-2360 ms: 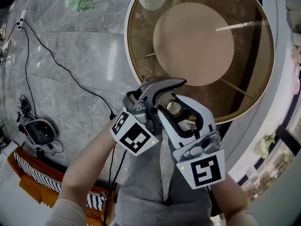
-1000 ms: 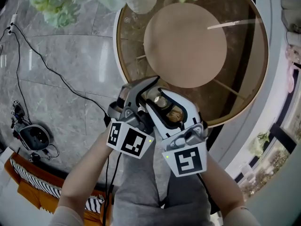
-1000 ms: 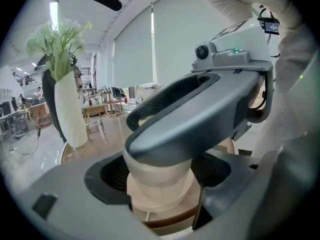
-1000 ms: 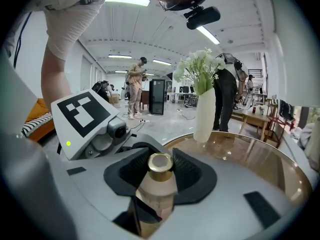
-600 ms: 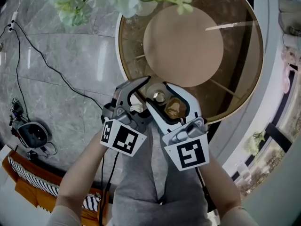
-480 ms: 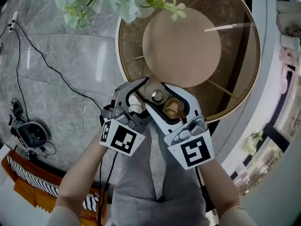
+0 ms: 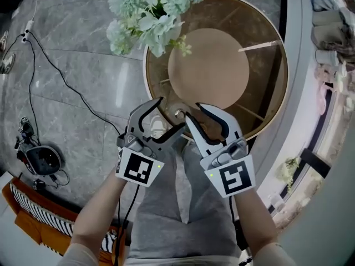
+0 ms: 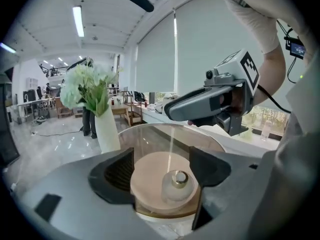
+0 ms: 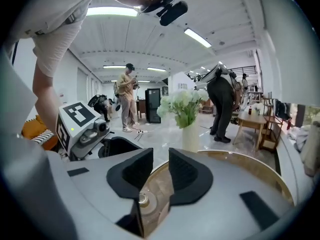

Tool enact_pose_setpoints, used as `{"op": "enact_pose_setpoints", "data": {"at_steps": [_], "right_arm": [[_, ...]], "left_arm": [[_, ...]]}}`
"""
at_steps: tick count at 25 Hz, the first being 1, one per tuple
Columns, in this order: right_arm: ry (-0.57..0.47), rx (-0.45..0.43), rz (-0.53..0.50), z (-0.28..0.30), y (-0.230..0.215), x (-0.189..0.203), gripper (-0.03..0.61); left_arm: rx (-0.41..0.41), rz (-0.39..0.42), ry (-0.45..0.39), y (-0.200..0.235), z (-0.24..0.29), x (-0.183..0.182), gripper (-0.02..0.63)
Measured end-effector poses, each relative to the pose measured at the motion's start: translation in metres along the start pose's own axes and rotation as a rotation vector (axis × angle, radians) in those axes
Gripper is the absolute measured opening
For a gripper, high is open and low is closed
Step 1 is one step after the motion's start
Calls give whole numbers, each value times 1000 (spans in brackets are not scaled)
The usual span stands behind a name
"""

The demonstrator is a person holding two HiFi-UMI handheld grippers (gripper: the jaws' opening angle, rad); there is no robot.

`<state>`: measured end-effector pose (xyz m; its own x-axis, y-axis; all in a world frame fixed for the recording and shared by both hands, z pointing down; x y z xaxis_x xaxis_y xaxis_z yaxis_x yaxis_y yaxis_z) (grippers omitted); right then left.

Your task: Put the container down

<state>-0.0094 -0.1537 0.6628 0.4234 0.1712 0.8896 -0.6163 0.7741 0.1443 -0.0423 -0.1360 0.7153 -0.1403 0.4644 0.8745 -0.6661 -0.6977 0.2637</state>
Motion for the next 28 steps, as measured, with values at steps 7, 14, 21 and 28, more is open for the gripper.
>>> {"op": "enact_pose_setpoints", "data": {"at_steps": [7,14,21,28], "right_arm": [[-54,149,31,-49,-43,-74,56],[-64,296,50,-90,-85,-156,34],[-91,322,-15,-133,-113,-252,31],[-162,360,-65,-185,-131,-339,29]], "left_arm": [[81,6,-63,-15,-28,-105,353],[49,45,-161,-27,-56,-208,223],[-46,-24,-286,-30,-106,-316,25],[-83,114,-294,-50,-140,-394,23]]}}
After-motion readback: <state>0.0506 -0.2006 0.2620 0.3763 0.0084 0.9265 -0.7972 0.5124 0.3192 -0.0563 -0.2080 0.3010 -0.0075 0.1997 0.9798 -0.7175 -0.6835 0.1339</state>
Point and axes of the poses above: the fingertips, and each gripper's own axes: z forward along the fingers, y to its left, x out of its underside, the point moved 1 cm from there along -z, backward along the fingers, and after that the axes turned 14 degrees about -z, right-handed, at the moved point
